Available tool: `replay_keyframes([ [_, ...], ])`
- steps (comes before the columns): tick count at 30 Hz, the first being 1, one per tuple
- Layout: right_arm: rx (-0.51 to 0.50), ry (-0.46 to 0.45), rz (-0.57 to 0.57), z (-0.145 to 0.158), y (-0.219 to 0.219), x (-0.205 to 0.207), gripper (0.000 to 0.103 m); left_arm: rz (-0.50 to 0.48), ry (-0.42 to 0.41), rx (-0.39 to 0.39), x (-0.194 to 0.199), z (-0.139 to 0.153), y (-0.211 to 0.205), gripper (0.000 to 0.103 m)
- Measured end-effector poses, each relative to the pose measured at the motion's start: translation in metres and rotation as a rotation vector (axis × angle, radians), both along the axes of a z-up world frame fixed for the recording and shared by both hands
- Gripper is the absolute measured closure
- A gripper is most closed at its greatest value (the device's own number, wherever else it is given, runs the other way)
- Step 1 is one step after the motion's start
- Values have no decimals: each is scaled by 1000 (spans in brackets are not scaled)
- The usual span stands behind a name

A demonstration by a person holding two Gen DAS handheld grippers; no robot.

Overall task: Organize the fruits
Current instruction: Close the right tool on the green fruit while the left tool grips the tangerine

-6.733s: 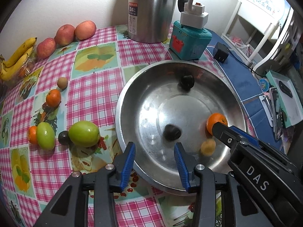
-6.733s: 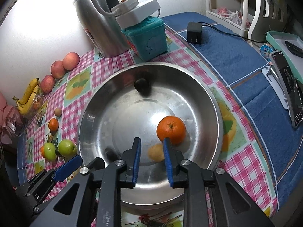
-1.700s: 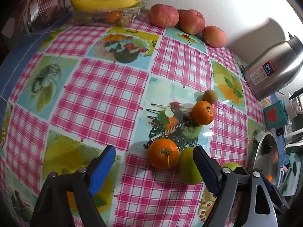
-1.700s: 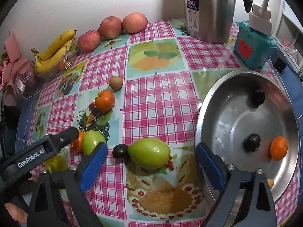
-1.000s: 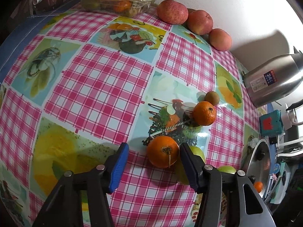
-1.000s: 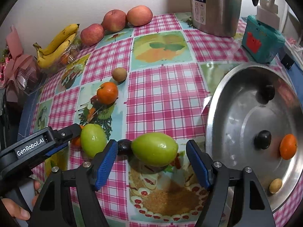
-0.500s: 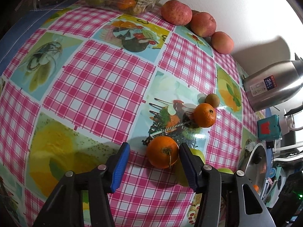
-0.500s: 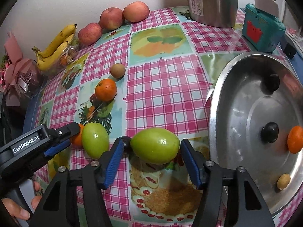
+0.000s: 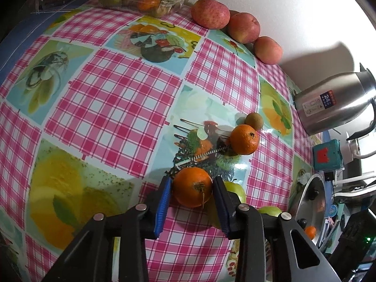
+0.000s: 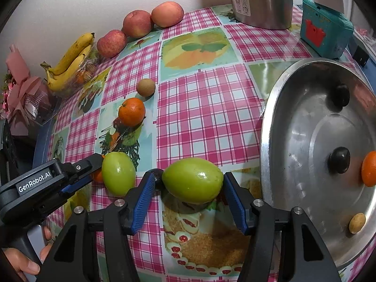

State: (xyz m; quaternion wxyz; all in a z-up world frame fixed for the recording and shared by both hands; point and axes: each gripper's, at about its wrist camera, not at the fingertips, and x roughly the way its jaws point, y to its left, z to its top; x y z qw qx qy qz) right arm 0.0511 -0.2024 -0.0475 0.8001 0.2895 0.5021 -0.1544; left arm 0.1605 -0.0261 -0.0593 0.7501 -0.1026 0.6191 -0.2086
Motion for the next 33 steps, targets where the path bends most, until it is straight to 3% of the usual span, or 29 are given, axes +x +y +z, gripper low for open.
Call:
replay_keyframes([
  [4,11,-4,-4,-1,-1,-1,42,9,4,-5,2,-1,1,65],
  [7,4,0,-12,0,-2,-3,49,12,4,-4,3,-1,2,65],
  [24,16,-6,-18,1,-5,-5,49,28,-5,5,0,2,6,65],
  [33,12,-25,-15,7,-3,-7,49,41,-56,2,1,22,11,66],
])
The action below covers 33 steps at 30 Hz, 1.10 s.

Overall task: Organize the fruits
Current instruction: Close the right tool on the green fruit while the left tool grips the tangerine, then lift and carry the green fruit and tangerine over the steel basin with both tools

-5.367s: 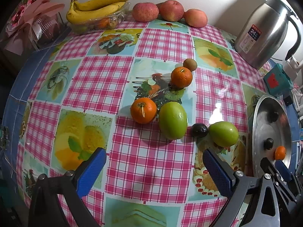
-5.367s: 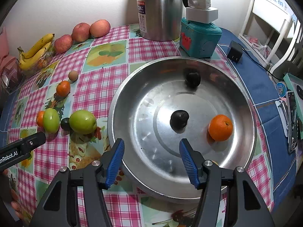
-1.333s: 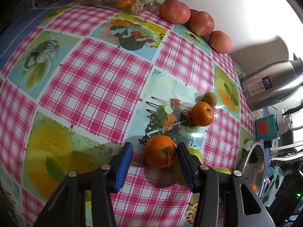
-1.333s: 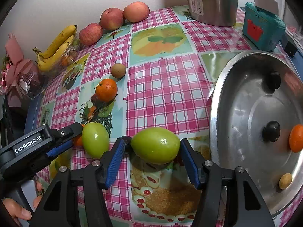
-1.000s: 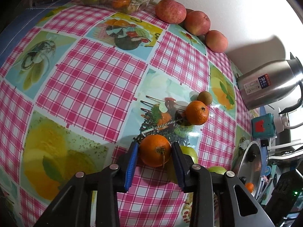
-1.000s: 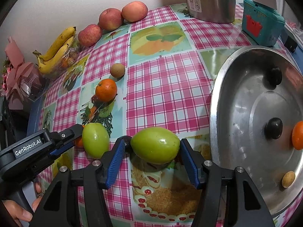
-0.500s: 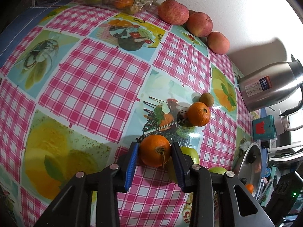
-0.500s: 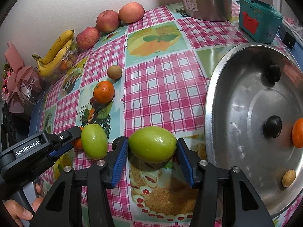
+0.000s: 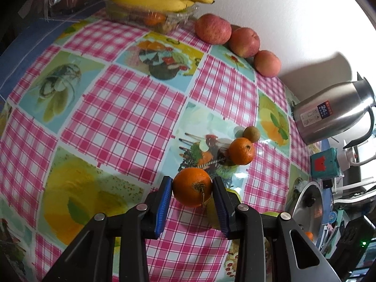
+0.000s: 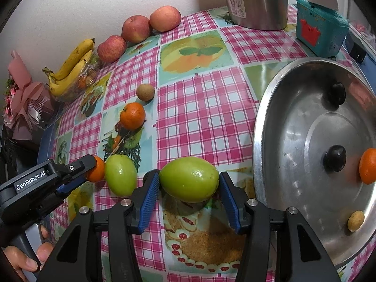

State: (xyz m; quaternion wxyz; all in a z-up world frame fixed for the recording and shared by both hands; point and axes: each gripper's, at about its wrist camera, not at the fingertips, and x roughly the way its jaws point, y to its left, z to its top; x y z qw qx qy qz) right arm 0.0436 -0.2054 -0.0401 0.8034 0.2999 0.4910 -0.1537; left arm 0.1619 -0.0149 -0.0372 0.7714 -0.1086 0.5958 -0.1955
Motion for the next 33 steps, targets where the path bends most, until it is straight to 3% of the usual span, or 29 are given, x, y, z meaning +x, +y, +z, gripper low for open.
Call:
replay_keyframes([
  [10,-17,-43,11,19,2,-5,49,17,-69,-19,-3,32,4,65],
  [20,-120,-93,17,52,1,-16,49,15,-135,-28,-12,58,-2,66],
  [33,-263,-64,-27,68,-15,-35,49,-31,-183,-2,-29,73,-29,65],
])
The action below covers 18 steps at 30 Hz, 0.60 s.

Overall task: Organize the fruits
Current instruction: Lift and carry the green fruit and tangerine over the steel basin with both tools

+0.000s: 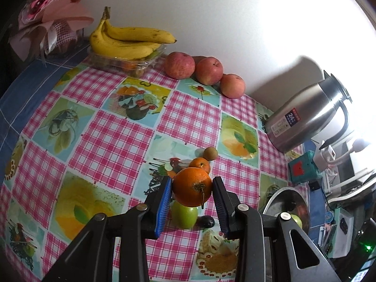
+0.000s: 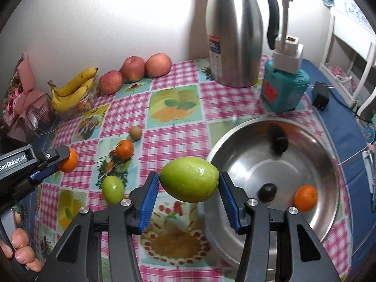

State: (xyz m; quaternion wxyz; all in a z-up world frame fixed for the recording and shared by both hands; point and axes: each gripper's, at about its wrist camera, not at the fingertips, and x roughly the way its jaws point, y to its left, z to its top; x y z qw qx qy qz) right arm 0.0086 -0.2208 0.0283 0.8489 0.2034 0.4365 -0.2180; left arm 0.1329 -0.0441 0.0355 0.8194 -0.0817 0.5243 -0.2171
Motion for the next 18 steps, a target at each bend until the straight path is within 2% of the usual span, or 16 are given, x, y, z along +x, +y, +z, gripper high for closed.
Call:
replay_keyframes([
  [10,-21,40,-100,-5,-37,-26,49,-72,-14,22,-17,2,-34,66],
  [18,-19,56,-209,-10,-78,-57,49,-174,-34,37,-42,5,-73,65],
])
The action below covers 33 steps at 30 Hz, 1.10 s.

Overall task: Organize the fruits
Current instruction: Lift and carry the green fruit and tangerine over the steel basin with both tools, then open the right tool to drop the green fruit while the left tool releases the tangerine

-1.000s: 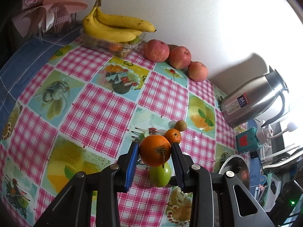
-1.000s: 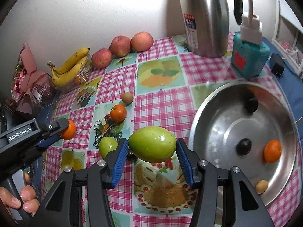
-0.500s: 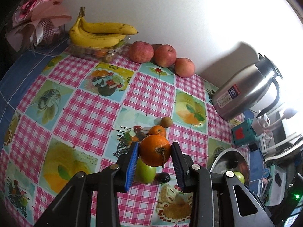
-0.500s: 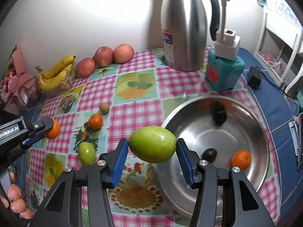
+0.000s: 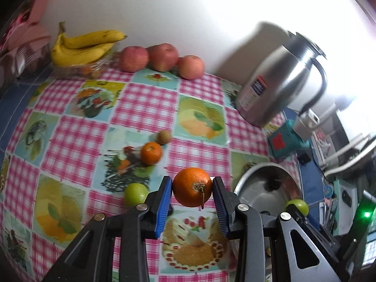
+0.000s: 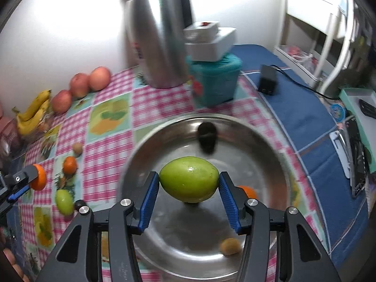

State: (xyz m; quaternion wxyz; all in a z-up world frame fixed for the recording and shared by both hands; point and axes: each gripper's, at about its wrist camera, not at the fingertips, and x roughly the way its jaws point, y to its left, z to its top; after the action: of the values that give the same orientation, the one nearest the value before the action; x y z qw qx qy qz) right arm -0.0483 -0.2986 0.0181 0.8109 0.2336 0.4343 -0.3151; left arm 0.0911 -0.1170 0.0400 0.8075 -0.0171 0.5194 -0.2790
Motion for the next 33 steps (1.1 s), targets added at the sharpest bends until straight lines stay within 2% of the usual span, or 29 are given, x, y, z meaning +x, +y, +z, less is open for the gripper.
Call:
replay_keyframes([
  [11,-11,-11,-129,-6,-38,-34,49,-155,-24,17,-38,-3,-56,65],
  [14,-44,0,-141,-7,-40,-35,49,-196,-45,34,-49,-7,-70,65],
  [17,-36,-5,-146,-14,-44,-35,49,-230,-65,50,-57,-14,-83,65],
  [23,-39,-34,-125,-23,-45,-32,49,-270,-74,56,-65,-31,-99,65],
  [33,-10,-16,-125,-48,-53,-30,49,-295,-64,51,-69,-53,-109,65],
])
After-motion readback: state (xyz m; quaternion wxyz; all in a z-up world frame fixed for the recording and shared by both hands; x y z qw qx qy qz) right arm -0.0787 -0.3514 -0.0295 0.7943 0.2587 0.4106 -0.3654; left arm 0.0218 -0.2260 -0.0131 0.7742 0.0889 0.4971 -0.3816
